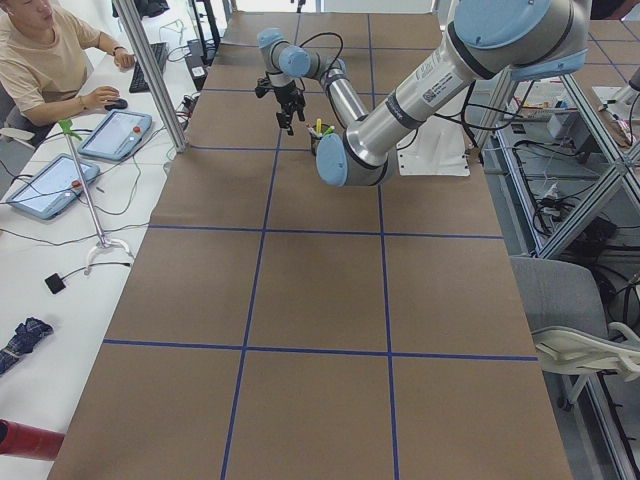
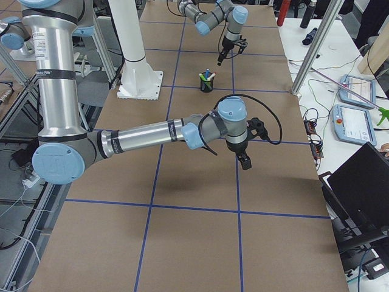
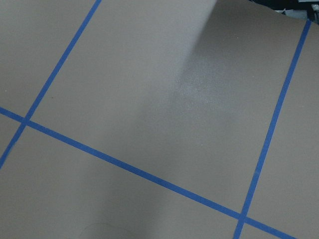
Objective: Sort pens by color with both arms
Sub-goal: 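Move the left gripper over the black mesh pen cup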
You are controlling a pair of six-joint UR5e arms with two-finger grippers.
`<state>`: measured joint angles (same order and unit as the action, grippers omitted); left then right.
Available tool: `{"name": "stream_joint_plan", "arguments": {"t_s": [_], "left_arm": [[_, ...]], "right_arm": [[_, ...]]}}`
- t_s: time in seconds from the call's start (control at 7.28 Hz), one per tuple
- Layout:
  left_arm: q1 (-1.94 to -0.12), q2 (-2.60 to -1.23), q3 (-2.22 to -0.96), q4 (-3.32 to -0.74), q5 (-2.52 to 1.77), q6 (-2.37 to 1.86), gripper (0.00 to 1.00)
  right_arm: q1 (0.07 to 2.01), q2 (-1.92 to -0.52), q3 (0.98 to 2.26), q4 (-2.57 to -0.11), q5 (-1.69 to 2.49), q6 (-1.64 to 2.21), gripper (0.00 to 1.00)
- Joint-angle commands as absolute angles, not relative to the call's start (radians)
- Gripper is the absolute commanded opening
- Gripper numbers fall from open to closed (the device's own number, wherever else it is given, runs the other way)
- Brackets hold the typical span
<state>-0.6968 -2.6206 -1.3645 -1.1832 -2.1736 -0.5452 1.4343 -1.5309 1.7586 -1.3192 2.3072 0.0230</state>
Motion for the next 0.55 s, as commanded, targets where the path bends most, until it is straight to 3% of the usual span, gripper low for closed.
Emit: {"name": "stream_joint_plan", "arguments": {"t_s": [0.0,0.41], "left_arm": [[-0.641,-2.634,-1.374,-1.181,-2.174,-0.632,0.64],[-0.617,-2.628,-1.373,-1.18,-2.174,-0.65,0.63]], "right_arm": [[1.43,-1.531,1.756,-1.319,2.306,0.023,1.0],[1.428,-1.529,1.758,-1.319,2.306,0.023,1.0]]}}
